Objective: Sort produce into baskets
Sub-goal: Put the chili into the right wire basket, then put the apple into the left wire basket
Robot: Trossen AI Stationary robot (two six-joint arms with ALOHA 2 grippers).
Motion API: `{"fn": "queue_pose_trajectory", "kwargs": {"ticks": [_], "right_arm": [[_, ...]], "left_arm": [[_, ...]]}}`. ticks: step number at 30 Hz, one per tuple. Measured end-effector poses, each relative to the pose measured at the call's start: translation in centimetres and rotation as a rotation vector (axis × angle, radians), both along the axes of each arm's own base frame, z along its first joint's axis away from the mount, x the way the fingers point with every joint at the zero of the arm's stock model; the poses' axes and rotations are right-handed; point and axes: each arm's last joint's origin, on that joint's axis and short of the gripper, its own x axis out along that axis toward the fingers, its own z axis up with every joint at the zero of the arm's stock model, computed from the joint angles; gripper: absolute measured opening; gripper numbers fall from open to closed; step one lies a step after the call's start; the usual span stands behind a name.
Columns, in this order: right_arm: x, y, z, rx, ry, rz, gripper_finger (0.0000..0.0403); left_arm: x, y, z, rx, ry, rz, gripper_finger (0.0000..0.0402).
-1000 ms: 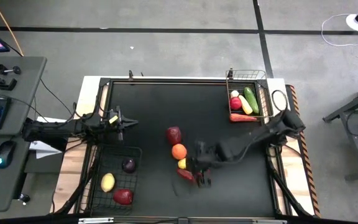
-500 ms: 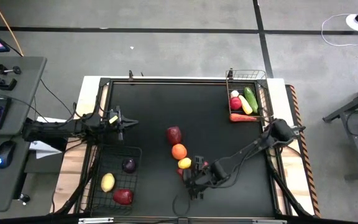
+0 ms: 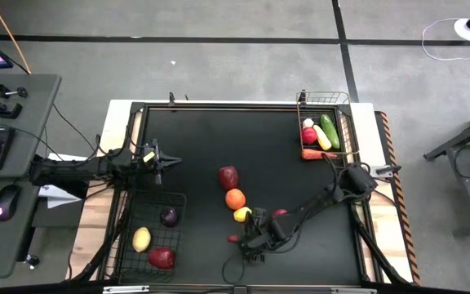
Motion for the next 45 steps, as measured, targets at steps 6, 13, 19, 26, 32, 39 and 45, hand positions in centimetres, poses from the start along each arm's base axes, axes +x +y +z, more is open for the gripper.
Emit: {"fn": "queue_pose_trajectory", "kwargs": {"ticks": [6, 13, 19, 26, 32, 39, 45], "right_arm": [[-0.3, -0.1, 0.8, 0.012, 0.015, -0.002, 0.0216], [-1.2, -2.3, 8.1, -0.247, 0.057, 0.165, 0.0051], [-6.2, -8.5, 13.2, -0.443, 0.121, -0.037, 0.0056], [-17.2, -17.8, 15.1, -0.399, -0.032, -0.687, 0.0146], [-23.0, -23.0, 15.1, -0.304, -0.222, -1.159, 0.0161], [-23.6, -27.6, 14.7, -0.252, -0.339, -1.337, 0.0170], [-22.8, -29.9, 15.4, -0.023, -0.480, -1.330, 0.0197]], "left_arm": [[0.0, 0.0, 0.0, 0.000, 0.000, 0.000, 0.0000], [0.0, 0.0, 0.0, 0.000, 0.000, 0.000, 0.0000], [0.0, 0.0, 0.0, 0.000, 0.000, 0.000, 0.0000], [0.0, 0.0, 0.0, 0.000, 0.000, 0.000, 0.0000], [0.0, 0.0, 0.0, 0.000, 0.000, 0.000, 0.0000], [0.0, 0.0, 0.0, 0.000, 0.000, 0.000, 0.0000], [0.0, 0.0, 0.0, 0.000, 0.000, 0.000, 0.0000]]}}
